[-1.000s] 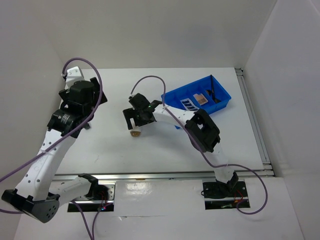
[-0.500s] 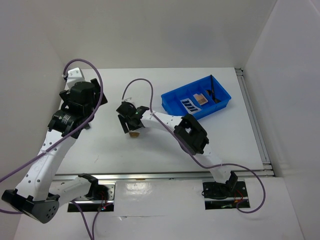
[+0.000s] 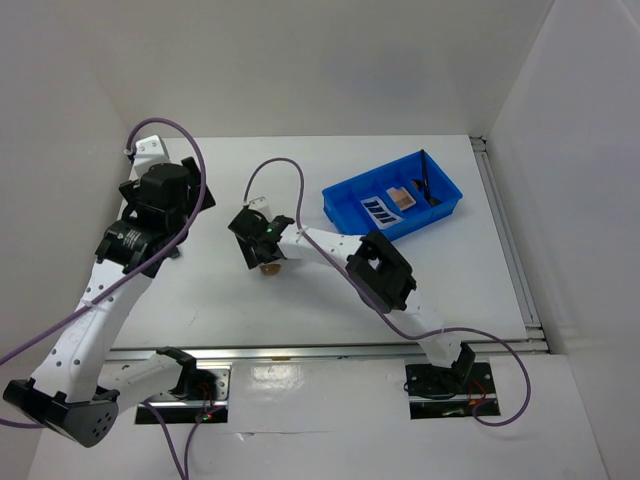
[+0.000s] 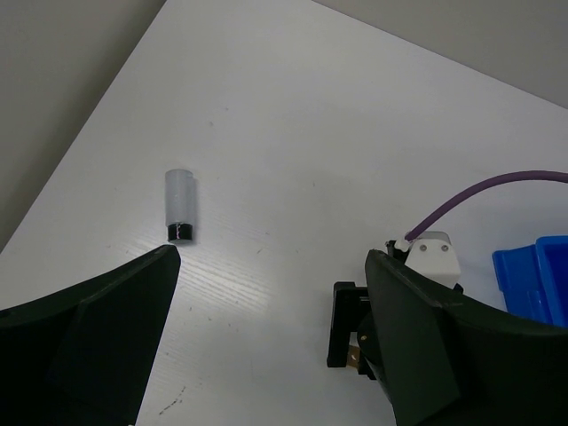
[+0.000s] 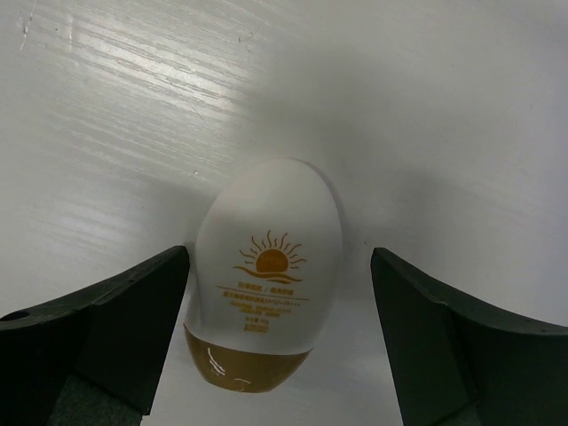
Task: Organize the makeup
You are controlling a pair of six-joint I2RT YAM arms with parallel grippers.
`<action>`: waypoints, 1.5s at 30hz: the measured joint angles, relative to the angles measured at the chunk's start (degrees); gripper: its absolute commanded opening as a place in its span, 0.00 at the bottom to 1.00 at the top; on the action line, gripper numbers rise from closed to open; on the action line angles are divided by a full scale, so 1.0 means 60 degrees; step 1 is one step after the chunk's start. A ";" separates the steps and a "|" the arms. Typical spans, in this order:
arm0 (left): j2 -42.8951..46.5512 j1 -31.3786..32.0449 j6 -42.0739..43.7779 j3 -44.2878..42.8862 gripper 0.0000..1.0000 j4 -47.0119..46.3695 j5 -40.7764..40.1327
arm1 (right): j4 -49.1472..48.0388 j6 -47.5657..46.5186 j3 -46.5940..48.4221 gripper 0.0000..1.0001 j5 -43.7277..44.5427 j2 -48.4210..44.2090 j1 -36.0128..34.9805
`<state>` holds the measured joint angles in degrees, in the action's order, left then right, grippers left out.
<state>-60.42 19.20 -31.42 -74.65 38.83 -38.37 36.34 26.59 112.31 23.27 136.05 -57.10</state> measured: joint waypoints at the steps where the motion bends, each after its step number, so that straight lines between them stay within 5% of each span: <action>1: 0.0011 0.0000 0.0000 0.0000 1.00 -0.0004 0.0007 | 0.0044 0.0044 0.0015 0.91 -0.0025 0.0000 0.0000; 10: 0.0095 0.0000 0.0029 0.0000 1.00 -0.0007 0.0062 | -0.0149 0.0211 -0.0222 0.77 -0.0973 -0.0117 0.0131; 18: 0.0095 0.0000 0.0095 0.0000 1.00 -0.0033 0.0120 | -0.0142 0.0131 -0.0222 0.38 -0.0929 -0.0117 0.0178; 21: 0.0095 0.0000 0.0197 0.0000 1.00 -0.0051 0.0160 | -0.0142 0.0018 -0.0222 0.32 -0.0776 -0.0120 0.0178; 32: 0.0095 0.0000 0.0208 0.0000 1.00 -0.0051 0.0237 | -0.0025 -0.0896 -0.0572 0.27 -0.0117 -0.1122 0.0772; 45: -0.0015 0.0000 0.0200 0.0000 1.00 -0.0051 0.0266 | -0.0954 -0.1413 -0.2266 0.27 0.0419 -0.4572 0.4098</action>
<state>-60.51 19.20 -30.22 -74.65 38.52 -36.77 30.61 18.11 98.72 25.78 108.62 -32.51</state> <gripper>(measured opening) 1.000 0.674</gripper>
